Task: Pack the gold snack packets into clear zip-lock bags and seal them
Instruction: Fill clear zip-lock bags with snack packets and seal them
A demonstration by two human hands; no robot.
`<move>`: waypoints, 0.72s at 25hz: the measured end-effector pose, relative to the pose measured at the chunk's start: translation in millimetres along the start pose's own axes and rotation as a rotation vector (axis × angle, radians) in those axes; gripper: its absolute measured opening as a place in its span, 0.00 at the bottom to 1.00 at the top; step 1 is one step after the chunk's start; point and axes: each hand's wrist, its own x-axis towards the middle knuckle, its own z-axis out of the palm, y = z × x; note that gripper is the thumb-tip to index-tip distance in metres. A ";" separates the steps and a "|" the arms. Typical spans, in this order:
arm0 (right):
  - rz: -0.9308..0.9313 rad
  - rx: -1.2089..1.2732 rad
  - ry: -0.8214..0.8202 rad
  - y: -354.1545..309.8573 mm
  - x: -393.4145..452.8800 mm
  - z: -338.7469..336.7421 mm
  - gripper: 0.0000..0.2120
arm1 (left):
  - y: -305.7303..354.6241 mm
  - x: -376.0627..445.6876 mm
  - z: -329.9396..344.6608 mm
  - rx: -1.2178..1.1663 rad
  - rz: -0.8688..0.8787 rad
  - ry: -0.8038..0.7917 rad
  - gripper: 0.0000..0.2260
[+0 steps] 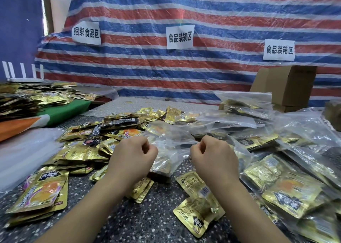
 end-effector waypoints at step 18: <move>0.048 0.397 -0.096 -8.6 -4.3 0.3 0.15 | 14.4 -8.0 -3.9 -0.422 0.141 0.089 0.08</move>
